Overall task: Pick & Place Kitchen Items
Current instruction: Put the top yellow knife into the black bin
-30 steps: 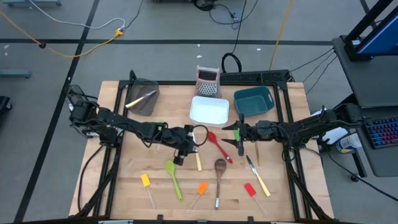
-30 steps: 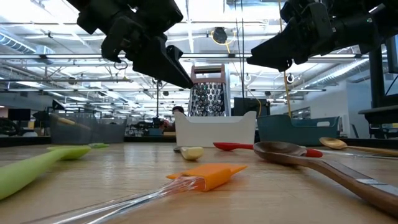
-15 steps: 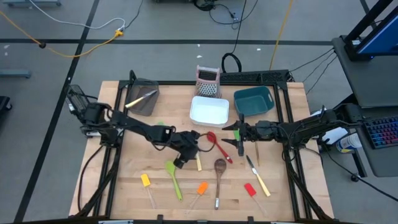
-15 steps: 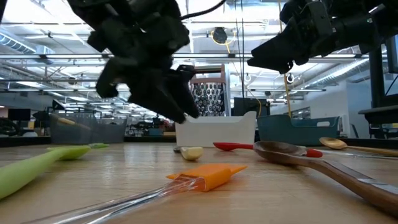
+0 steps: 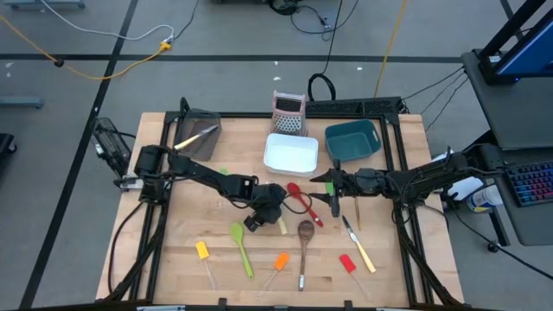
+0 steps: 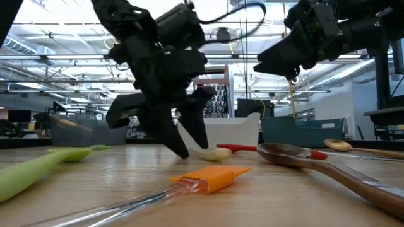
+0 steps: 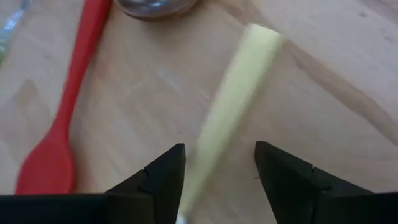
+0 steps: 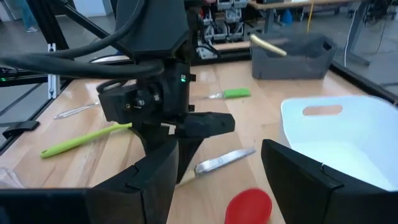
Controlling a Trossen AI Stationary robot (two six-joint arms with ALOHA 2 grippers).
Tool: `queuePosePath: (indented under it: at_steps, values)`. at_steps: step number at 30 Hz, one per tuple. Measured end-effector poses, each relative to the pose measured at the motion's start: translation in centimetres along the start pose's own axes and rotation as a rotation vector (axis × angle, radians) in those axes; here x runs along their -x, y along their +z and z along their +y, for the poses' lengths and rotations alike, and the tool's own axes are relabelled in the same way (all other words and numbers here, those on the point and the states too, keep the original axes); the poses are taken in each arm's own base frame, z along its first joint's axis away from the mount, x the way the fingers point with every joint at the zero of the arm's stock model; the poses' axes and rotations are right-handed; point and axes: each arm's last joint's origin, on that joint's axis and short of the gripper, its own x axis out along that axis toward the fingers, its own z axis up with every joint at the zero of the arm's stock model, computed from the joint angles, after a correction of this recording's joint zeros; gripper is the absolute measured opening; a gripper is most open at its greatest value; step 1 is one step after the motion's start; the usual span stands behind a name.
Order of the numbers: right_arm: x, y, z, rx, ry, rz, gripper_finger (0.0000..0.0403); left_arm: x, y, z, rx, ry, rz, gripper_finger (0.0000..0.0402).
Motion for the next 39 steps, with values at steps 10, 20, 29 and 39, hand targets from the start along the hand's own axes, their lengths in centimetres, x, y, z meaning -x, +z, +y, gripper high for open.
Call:
queuePosePath:
  at_steps: [10,20,29,39]
  values:
    - [0.3,-1.0,-0.2,-0.03,-0.002,0.012,0.0224,-0.6,-0.4,1.1,0.059,-0.131,0.038,0.0146]
    - [0.4,-1.2,-0.2,-0.03,-0.002,0.01,0.0224,-0.6,-0.8,1.0,0.107,-0.167,0.048,0.0074]
    - [0.4,-1.2,-0.2,-0.03,0.001,0.011,0.0224,-0.6,-0.8,0.8,0.175,-0.161,0.066,0.0058]
    - [0.4,-1.2,-0.2,-0.045,0.001,0.011,0.0224,-0.7,0.1,-0.2,0.239,-0.158,0.079,0.0056]
